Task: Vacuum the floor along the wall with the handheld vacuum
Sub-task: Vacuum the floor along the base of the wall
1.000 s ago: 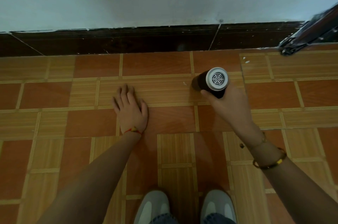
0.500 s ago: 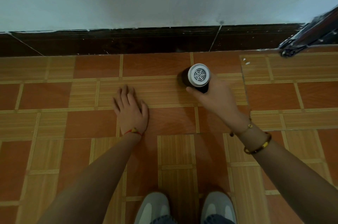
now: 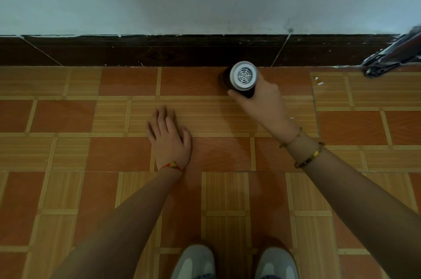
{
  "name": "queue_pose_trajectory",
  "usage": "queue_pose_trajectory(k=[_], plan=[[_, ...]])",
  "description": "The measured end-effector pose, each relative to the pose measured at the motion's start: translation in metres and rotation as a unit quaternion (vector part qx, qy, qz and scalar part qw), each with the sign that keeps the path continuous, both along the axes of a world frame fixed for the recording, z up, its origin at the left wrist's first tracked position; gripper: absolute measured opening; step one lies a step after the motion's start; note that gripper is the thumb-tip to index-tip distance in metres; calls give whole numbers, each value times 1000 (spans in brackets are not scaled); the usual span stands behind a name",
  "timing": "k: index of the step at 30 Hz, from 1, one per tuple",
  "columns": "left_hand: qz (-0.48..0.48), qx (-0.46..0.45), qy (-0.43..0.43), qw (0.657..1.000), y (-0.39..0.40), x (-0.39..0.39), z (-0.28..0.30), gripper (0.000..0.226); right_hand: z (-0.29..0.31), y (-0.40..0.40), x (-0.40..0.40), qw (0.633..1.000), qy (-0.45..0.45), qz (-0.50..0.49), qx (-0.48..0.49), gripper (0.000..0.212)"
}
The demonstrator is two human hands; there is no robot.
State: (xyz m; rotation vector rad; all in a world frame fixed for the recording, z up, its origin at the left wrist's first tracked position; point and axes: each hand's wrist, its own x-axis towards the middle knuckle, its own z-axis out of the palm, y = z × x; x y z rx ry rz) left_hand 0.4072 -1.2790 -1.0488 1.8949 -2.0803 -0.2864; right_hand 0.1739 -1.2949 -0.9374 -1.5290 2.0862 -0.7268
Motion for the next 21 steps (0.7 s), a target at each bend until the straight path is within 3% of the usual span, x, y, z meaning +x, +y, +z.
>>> queue_pose_trajectory(k=[4, 13, 21], plan=[[2, -1, 4, 1000, 0, 0, 1, 52, 0, -21, 14, 999, -18, 32, 24, 66], [-1, -6, -5, 1000, 0, 0, 0, 48, -6, -15, -18, 996, 44, -76, -4, 68], [2, -4, 7, 1000, 0, -1, 1, 51, -4, -45, 37, 998, 41, 40, -5, 62]])
